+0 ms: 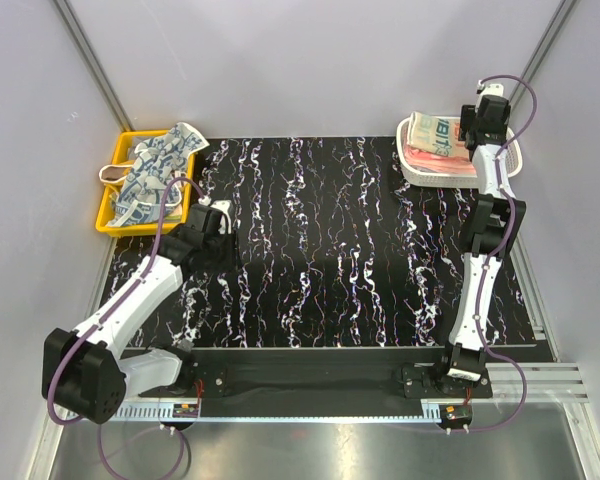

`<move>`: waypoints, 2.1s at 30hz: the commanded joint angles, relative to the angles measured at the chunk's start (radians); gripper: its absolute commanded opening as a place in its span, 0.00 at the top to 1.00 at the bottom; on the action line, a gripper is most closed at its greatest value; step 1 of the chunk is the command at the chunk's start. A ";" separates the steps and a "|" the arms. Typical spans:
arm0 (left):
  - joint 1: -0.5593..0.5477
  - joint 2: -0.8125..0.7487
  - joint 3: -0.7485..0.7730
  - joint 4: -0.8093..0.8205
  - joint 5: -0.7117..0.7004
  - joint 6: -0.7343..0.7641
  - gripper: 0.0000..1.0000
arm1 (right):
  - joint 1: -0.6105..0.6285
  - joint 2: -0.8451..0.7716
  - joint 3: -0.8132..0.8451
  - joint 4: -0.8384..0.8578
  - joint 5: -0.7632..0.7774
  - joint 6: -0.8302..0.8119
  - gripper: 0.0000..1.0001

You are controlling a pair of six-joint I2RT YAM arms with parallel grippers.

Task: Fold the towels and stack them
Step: Neatly place the folded towel into the bin, then grab crumpled towel

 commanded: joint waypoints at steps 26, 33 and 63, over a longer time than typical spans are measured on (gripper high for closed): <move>0.396 0.552 0.570 0.162 -0.551 -0.384 0.48 | 0.570 -0.881 -1.083 0.113 -0.264 0.646 0.00; 0.437 0.779 0.794 0.111 -0.593 -0.372 0.47 | 0.640 -0.903 -1.134 0.134 -0.302 0.652 0.00; 0.460 0.711 0.817 0.153 -0.485 -0.338 1.00 | 0.641 -0.962 -1.161 0.140 -0.309 0.642 0.00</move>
